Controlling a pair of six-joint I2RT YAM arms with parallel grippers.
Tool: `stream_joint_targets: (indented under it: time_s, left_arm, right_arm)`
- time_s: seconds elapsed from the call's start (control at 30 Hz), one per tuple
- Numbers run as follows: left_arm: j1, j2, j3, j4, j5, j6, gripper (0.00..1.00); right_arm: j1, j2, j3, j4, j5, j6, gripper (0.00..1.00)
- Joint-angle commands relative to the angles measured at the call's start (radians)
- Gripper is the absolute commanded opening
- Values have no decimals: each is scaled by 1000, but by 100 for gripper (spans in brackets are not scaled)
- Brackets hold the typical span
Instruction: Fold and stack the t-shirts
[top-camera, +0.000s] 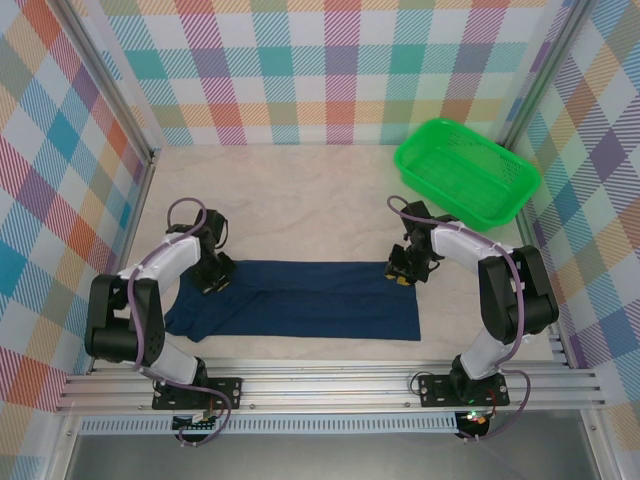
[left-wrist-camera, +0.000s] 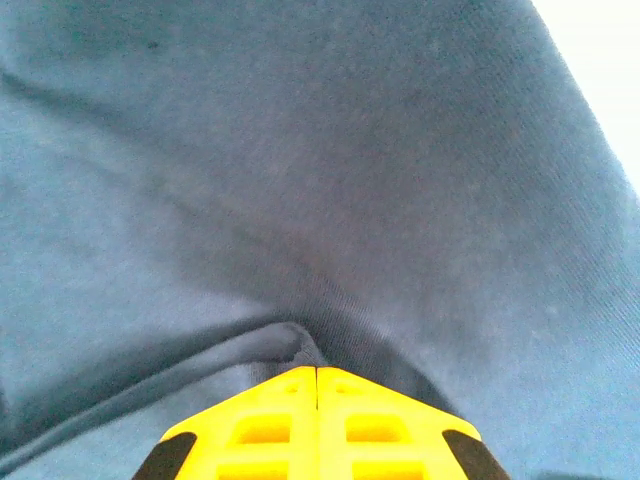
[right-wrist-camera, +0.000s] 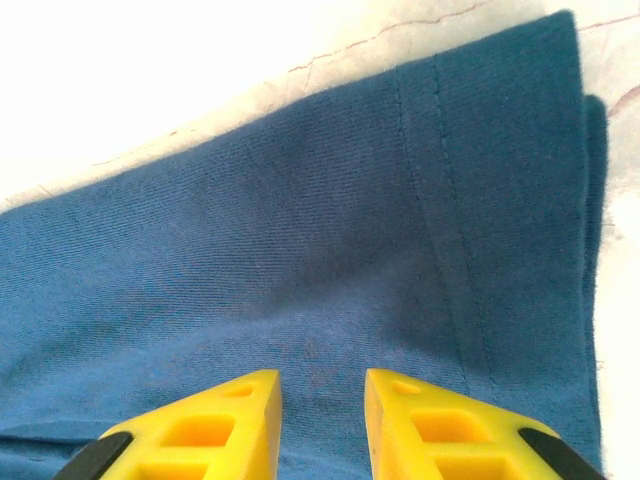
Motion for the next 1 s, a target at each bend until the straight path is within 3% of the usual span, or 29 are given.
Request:
stream_joint_targets:
  time_s: [0.0,0.4,0.7,0.97]
  left_arm:
    - [-14,-83,-15,-102,10,4,0]
    - [-159,-153,-25,-238,131,-52,0]
    - [-247,-234,-16,-372,73,-78,0]
    - [-283,-256,-30,-356,133,-98,0]
  right_arm:
    - [2,9,33,-19,8,-25,28]
    - [1,39,66,-54,16,-53,27]
    - [-4,48,70,-74,29,-63,26]
    - [-5,51,75,-79,35,-65,26]
